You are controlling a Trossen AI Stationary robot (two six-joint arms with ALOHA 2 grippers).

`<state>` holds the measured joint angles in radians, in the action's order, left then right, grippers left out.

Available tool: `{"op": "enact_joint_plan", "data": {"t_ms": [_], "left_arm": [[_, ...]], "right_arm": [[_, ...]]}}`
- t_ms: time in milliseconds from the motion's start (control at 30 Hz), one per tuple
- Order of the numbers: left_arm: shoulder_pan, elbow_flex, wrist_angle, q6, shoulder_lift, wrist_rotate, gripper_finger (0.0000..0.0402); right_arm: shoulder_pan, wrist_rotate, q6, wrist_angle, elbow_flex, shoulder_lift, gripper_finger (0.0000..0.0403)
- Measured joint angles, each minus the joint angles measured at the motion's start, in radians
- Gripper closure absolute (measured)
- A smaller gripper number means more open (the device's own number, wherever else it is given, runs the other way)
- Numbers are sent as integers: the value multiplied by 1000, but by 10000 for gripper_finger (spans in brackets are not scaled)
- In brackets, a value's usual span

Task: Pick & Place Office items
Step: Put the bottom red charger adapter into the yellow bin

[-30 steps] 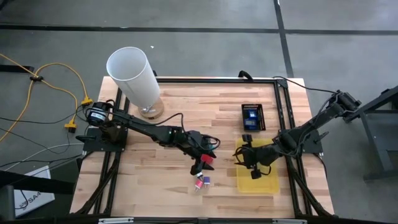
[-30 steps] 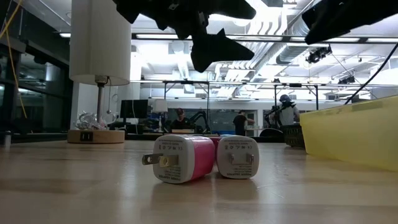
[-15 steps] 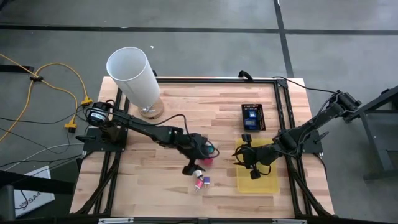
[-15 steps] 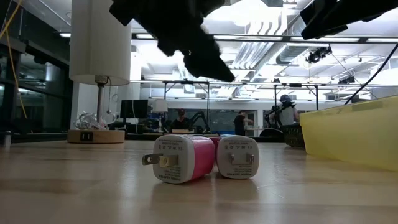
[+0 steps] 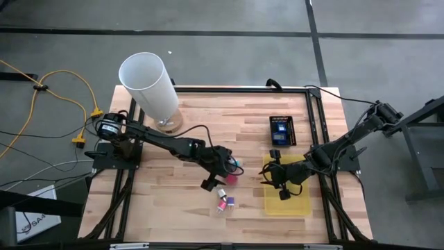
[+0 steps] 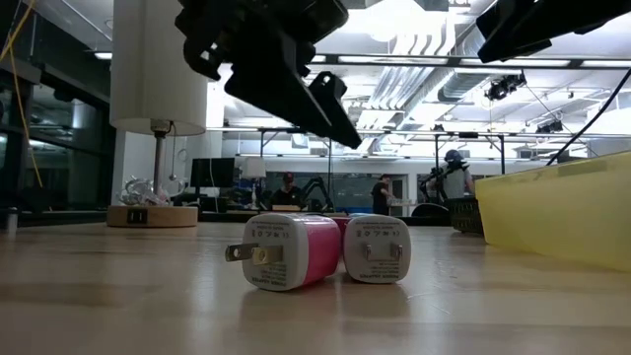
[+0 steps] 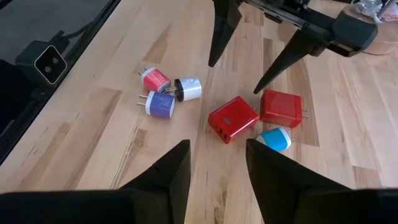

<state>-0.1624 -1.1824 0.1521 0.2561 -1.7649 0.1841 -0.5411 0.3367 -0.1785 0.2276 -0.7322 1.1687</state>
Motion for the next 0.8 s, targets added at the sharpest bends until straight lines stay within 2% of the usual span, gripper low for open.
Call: {"op": "enact_joint_plan", "data": {"t_ms": [800], "left_arm": [[17,0,80,7,0,-2,115]], "right_arm": [[0,0,0,0,0,0,261]]}}
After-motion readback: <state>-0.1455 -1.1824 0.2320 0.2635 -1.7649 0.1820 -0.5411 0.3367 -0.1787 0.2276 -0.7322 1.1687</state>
